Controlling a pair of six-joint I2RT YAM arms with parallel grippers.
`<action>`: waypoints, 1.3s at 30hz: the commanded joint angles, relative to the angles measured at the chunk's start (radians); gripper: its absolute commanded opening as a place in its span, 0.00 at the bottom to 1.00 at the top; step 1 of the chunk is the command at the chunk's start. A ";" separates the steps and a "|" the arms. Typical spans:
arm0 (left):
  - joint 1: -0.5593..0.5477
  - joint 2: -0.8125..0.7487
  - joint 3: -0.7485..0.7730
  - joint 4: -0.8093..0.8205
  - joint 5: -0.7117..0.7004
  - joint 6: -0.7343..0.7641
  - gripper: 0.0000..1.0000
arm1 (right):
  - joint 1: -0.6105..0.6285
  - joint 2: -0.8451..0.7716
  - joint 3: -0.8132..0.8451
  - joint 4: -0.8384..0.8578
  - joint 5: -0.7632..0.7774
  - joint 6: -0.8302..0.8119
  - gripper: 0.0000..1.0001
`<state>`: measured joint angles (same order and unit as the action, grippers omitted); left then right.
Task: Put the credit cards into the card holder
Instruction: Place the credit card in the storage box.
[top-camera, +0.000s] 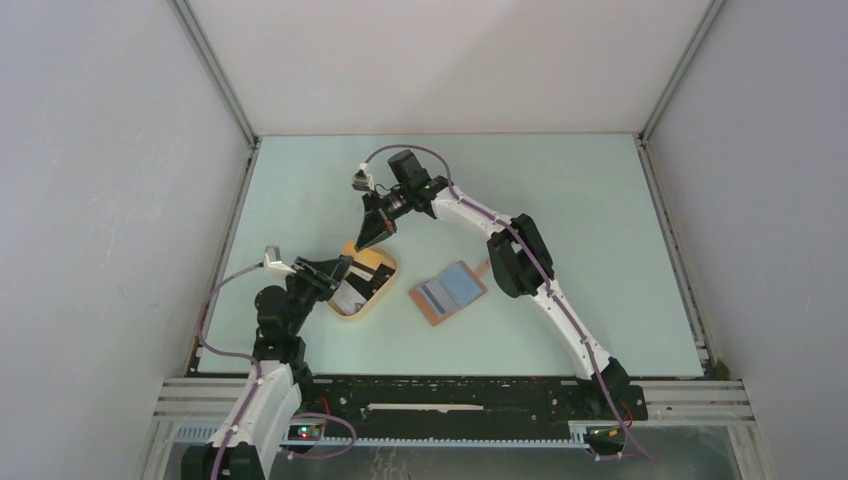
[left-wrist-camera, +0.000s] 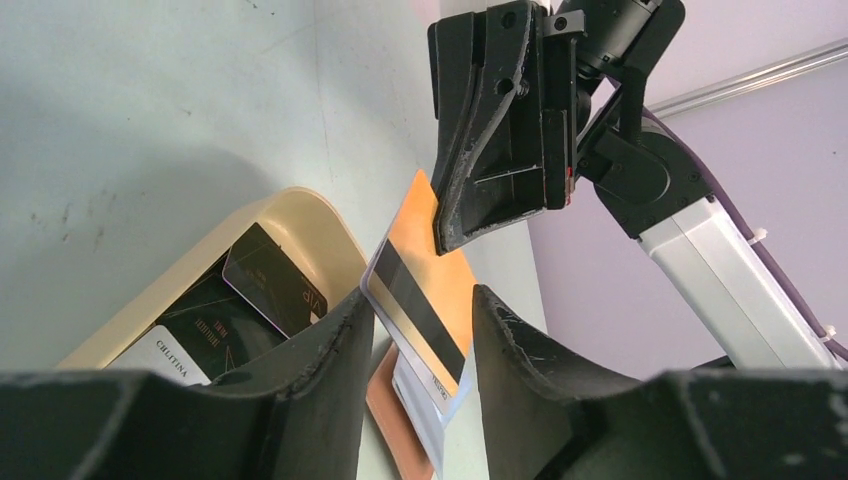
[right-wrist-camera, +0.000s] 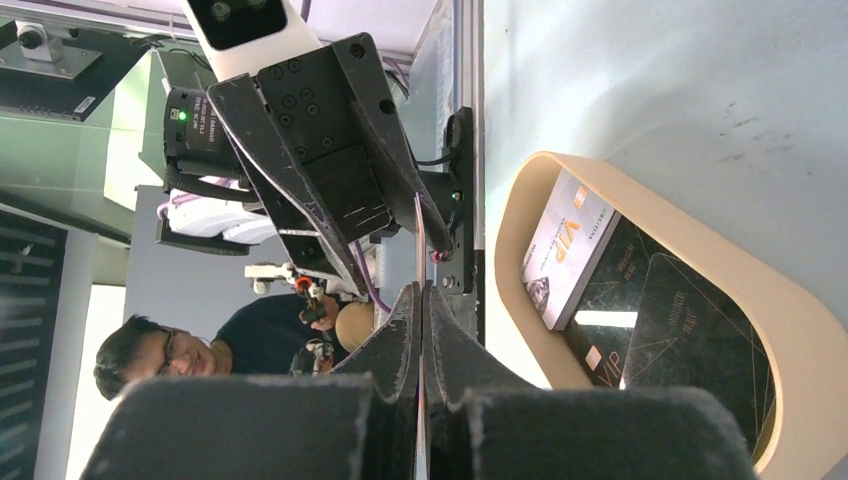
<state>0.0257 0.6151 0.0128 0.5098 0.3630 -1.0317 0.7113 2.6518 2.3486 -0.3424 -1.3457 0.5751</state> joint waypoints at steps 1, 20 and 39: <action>0.010 0.022 -0.080 0.064 0.013 0.003 0.45 | 0.008 0.003 -0.007 0.034 -0.031 0.021 0.00; 0.009 0.247 -0.068 0.222 0.046 0.080 0.00 | -0.009 -0.008 0.069 -0.284 0.075 -0.302 0.46; 0.009 0.239 -0.048 0.196 0.035 0.113 0.00 | 0.041 -0.067 0.066 -0.499 0.125 -0.601 0.49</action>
<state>0.0296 0.8490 0.0128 0.6815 0.3985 -0.9497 0.7422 2.6698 2.3798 -0.8116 -1.1976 0.0422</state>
